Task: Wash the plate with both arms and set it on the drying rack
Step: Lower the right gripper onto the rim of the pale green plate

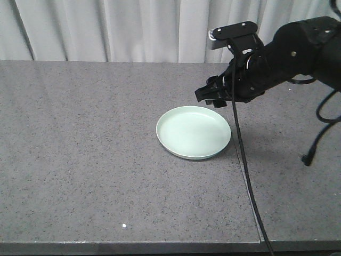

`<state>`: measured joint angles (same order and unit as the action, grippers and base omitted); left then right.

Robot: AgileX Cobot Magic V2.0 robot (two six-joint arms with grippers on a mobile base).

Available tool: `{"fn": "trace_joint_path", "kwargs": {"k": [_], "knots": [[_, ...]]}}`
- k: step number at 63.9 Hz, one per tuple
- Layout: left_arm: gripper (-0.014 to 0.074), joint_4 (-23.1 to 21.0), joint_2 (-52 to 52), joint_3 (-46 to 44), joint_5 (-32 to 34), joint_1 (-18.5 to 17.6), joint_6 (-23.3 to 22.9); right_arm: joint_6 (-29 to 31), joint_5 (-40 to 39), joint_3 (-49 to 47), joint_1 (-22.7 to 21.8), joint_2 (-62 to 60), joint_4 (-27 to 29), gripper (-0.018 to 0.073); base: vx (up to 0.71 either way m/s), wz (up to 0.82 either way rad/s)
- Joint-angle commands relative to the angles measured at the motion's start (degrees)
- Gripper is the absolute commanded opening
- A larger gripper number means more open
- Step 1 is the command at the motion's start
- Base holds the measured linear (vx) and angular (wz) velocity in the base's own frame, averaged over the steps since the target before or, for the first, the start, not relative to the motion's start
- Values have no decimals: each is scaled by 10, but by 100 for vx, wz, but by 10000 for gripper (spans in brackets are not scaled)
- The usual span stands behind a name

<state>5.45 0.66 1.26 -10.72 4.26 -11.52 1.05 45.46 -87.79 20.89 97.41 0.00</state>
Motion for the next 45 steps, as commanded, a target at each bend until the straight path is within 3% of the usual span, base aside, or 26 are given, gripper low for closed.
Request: {"fn": "trace_joint_path", "kwargs": {"k": [1,15,45], "knots": [[-6,-4,8,-15,39,0,-1,-31,9,-59,-16,18,-37,450,0,0],[-6,-4,8,-15,39,0,-1,-22,71,-132,-58,96,0,450,0,0],[-6,-4,8,-15,39,0,-1,-11,74,-154,-57,191,4,450,0,0]]}}
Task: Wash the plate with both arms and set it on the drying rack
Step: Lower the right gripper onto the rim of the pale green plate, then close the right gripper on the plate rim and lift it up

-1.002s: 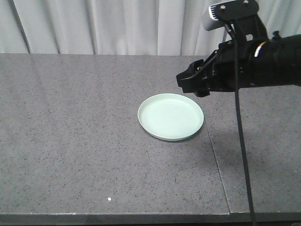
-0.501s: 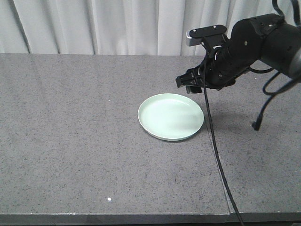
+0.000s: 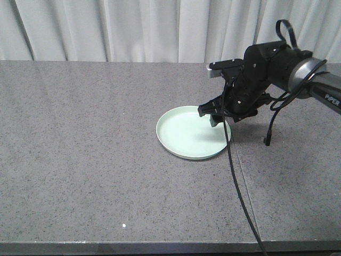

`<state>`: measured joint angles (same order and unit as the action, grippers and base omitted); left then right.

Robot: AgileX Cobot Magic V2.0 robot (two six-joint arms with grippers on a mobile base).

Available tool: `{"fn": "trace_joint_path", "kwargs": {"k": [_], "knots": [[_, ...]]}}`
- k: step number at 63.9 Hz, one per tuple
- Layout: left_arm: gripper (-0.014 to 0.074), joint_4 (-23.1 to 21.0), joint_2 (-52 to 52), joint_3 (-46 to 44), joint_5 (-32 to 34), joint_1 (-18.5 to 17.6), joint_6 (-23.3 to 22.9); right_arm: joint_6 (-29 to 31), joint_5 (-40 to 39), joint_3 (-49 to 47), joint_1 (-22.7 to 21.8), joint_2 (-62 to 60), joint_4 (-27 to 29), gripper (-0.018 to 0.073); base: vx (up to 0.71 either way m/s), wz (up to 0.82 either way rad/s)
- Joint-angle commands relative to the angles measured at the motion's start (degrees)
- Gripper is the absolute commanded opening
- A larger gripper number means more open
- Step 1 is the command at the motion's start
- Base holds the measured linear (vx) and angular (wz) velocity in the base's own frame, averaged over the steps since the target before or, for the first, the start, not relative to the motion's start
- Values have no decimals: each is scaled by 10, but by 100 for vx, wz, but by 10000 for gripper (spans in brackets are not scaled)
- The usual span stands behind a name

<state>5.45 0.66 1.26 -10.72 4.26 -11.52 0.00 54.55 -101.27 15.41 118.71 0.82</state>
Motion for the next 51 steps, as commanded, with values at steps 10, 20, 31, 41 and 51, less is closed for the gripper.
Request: {"fn": "trace_joint_path", "kwargs": {"k": [10,20,31,41,51], "knots": [[-6,-4,8,-15,39,0,-1,0,-18,-20,-2,-8,-4,447,0,0],[-6,-4,8,-15,39,0,-1,0,-12,-20,-2,-6,-4,389,0,0],[-6,-4,8,-15,39,0,-1,0,2,-20,-2,-6,-4,169,0,0],[-6,-4,8,-15,39,0,-1,9,6,-20,-2,-6,-4,-15,0,0],[-6,-4,8,-15,39,0,-1,11,8,-20,-2,-8,-3,-8,0,0]]}}
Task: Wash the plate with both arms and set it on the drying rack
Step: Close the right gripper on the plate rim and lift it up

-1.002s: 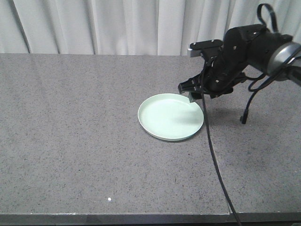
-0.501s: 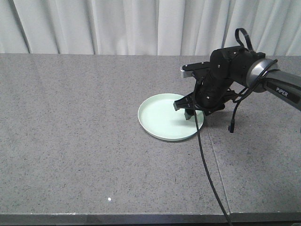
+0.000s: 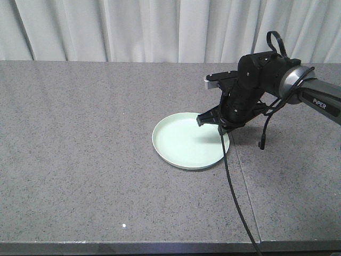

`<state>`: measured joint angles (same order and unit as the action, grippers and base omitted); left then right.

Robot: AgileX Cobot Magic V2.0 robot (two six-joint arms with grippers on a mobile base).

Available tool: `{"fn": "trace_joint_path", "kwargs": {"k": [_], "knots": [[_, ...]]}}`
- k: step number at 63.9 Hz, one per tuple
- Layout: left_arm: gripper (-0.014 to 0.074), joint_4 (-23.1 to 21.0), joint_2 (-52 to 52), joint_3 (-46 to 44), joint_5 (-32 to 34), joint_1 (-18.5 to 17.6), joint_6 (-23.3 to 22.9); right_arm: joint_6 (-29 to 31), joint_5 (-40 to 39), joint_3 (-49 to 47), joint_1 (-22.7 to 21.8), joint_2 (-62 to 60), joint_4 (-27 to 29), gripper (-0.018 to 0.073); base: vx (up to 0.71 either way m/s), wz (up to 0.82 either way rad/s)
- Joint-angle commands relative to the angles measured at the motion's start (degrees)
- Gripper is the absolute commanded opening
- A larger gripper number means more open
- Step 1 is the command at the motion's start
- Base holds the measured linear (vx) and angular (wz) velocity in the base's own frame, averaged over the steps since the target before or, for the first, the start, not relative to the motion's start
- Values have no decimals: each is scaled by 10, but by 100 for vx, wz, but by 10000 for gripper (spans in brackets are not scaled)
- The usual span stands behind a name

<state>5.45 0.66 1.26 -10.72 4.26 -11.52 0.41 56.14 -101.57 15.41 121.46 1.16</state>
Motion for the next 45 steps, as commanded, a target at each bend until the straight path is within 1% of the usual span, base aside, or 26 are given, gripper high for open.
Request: {"fn": "trace_joint_path", "kwargs": {"k": [1,14,23,28,33,39,45], "knots": [[-6,-4,8,-15,39,0,-1,8,-8,-16,-2,-37,-5,-8,0,0],[-6,-4,8,-15,39,0,-1,25,-13,-16,-2,-87,3,-8,0,0],[-6,-4,8,-15,39,0,-1,56,-13,-16,-2,-148,32,-7,0,0],[-6,-4,8,-15,39,0,-1,73,-13,-13,-7,-187,59,-6,0,0],[-6,-4,8,-15,39,0,-1,92,-17,0,-17,-233,99,-6,0,0],[-6,-4,8,-15,39,0,-1,126,-30,37,-31,-295,146,-6,0,0],[-6,-4,8,-15,39,0,-1,154,-52,101,-48,-365,175,-6,0,0]]}}
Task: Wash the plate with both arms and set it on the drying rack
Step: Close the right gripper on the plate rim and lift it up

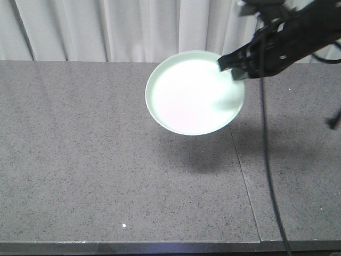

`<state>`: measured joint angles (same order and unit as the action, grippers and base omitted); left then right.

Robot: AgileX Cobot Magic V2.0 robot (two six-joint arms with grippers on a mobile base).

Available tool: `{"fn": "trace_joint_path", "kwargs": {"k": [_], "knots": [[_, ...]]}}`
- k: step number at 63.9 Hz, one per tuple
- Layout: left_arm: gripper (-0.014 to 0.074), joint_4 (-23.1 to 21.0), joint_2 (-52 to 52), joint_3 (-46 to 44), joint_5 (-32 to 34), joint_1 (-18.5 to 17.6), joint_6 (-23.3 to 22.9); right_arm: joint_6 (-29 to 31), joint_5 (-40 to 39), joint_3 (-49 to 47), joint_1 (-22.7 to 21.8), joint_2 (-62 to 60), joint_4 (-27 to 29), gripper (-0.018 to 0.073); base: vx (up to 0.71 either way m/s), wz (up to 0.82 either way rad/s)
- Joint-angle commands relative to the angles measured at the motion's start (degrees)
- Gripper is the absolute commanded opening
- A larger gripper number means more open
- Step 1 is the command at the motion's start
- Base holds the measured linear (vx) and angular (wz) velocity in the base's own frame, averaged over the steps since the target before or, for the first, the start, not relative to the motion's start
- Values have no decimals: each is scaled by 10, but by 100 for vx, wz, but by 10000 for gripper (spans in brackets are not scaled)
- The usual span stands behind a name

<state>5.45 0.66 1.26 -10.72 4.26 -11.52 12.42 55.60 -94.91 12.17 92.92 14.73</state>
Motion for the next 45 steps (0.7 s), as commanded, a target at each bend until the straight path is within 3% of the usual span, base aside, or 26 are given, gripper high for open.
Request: {"fn": "trace_joint_path", "kwargs": {"k": [1,12,25,45], "knots": [[-6,-4,8,-15,39,0,-1,37,-54,47,-20,-91,43,-6,0,0],[-6,-4,8,-15,39,0,-1,83,-123,225,-46,-237,97,-4,0,0],[-6,-4,8,-15,39,0,-1,89,-169,420,-58,-392,105,-4,0,0],[-6,-4,8,-15,39,0,-1,68,-178,599,-58,-589,127,-4,0,0]]}}
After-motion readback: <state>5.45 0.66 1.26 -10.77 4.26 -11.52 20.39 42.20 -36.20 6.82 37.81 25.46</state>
